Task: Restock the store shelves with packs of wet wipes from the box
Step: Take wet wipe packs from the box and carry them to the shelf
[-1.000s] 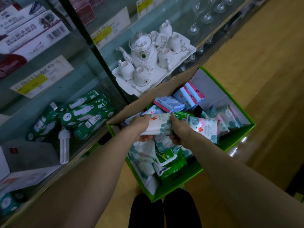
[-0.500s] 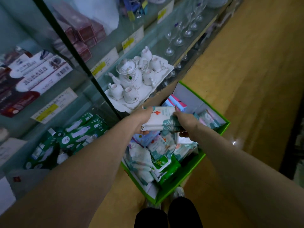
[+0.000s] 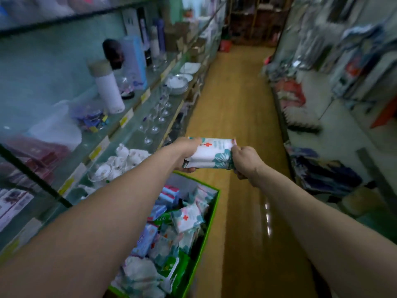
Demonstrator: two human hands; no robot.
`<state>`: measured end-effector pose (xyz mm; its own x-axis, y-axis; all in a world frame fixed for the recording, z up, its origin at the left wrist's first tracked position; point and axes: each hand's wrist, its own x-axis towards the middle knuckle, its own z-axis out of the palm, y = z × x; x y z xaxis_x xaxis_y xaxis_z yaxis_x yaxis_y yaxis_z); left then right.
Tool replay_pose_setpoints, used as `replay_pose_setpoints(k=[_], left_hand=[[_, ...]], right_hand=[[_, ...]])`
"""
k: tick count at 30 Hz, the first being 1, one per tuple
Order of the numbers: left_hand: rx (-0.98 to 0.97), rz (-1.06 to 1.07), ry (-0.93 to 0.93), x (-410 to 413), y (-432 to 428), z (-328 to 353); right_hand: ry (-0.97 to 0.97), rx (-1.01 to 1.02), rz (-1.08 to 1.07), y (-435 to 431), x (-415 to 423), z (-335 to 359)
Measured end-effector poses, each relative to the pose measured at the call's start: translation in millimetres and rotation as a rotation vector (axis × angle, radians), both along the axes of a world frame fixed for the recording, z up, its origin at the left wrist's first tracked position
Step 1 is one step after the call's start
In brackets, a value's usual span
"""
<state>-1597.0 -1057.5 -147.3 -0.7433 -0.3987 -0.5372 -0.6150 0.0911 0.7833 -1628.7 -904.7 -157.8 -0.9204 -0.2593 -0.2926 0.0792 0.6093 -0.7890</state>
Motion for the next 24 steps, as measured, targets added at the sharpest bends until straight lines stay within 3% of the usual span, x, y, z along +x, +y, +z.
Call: replay_pose_setpoints(k=[15,24], left_hand=[[-0.016,-0.506,0.226,-41.9,243.0,186.6],[-0.005,-0.688,0.352,-43.6,374.1,254.2]], right_hand=[[0.254,-0.054,-0.437,254.2,-5.6,174.0],[0.402,-0.002,-0.520,383.3,29.8,254.4]])
